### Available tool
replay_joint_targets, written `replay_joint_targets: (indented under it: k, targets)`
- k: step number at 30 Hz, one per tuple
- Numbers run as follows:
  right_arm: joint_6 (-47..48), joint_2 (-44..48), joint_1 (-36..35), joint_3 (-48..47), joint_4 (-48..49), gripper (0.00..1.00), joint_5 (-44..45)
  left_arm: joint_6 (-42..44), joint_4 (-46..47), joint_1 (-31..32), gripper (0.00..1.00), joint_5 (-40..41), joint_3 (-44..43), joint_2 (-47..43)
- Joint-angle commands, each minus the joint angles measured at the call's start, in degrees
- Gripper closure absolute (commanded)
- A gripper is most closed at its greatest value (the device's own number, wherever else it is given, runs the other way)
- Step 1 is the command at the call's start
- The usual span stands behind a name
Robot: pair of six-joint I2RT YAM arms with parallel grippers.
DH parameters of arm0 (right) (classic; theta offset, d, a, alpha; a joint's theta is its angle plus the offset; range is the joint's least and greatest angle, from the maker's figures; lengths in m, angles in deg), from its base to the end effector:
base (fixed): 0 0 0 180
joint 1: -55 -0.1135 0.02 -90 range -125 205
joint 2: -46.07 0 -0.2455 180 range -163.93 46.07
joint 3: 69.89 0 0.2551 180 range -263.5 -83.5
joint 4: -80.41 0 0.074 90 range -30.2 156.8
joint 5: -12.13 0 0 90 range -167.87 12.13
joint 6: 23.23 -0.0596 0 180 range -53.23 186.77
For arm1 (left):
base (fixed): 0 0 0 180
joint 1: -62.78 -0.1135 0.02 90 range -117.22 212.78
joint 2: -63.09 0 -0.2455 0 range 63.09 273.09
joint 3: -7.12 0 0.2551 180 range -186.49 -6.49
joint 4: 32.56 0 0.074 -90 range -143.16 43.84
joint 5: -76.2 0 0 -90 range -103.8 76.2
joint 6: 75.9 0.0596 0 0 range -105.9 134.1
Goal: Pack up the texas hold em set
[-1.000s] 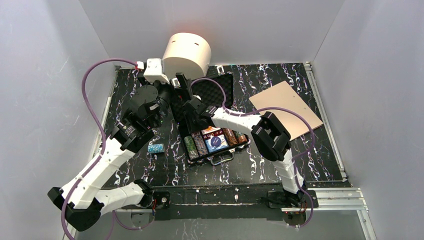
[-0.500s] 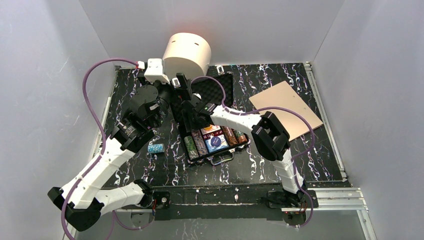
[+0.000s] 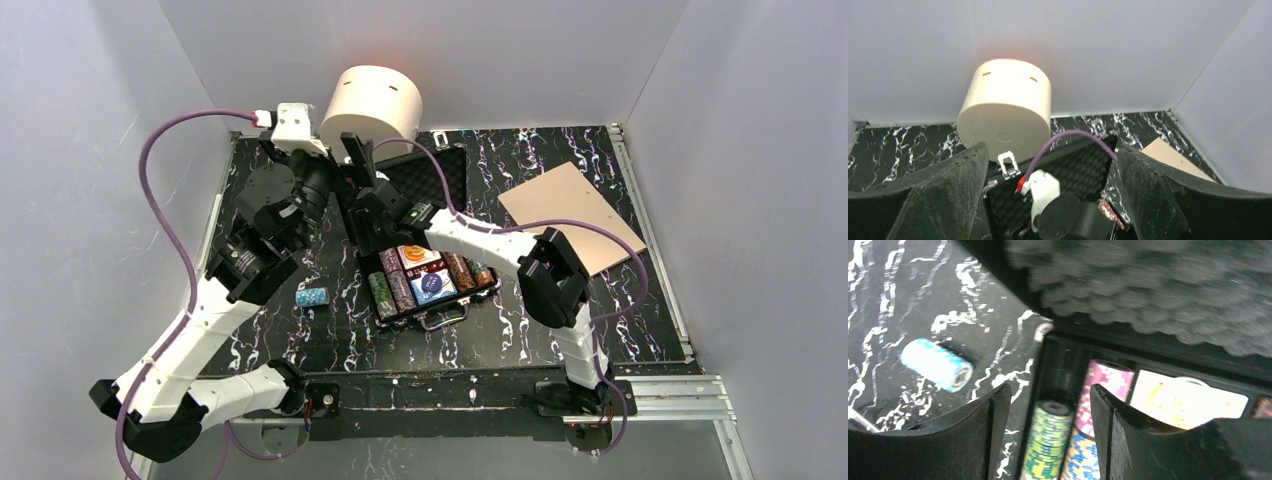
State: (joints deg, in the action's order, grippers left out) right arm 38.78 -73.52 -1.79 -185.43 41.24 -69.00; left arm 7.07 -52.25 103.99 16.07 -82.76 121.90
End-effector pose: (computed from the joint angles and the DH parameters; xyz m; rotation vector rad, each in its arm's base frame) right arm 0.2775 0.4070 0.2180 -0.5149 2.3266 0.5580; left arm 0.1960 -0.1322 0.4800 -0.0234 1.4072 -0.3421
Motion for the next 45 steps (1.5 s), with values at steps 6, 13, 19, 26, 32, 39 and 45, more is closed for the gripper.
replay_joint_targets:
  k: [6,13,19,26,32,39,45]
  targets:
    - [15.0,-5.2,-8.0,-12.1,4.4,0.32,-8.1,5.6,4.1,-0.1,0.02,1.5,-7.4,-1.2]
    - [24.5,-12.6,-12.1,-20.4,5.4,0.29,-13.0,5.9,4.5,-0.1,0.02,0.7,-8.1,-1.2]
    - [30.9,-17.8,-13.6,-23.9,7.2,0.21,-12.4,5.9,3.7,-0.1,0.02,0.8,-8.1,-1.1]
    - [37.1,-22.7,-13.8,-26.5,5.1,0.18,-12.9,4.7,3.1,-0.1,0.02,1.1,-7.7,-1.1]
    - [37.9,-25.2,-14.1,-28.6,0.2,0.23,-14.8,2.6,3.0,-0.1,0.02,-0.1,-6.5,-1.0]
    - [37.5,-25.8,-14.4,-29.3,-1.2,0.38,-11.6,2.3,2.8,-0.1,0.02,-0.6,-6.6,-0.3]
    - [31.5,-20.0,-14.4,-24.4,3.8,0.61,-3.0,2.1,2.9,-0.2,0.02,-1.6,-6.8,0.3]
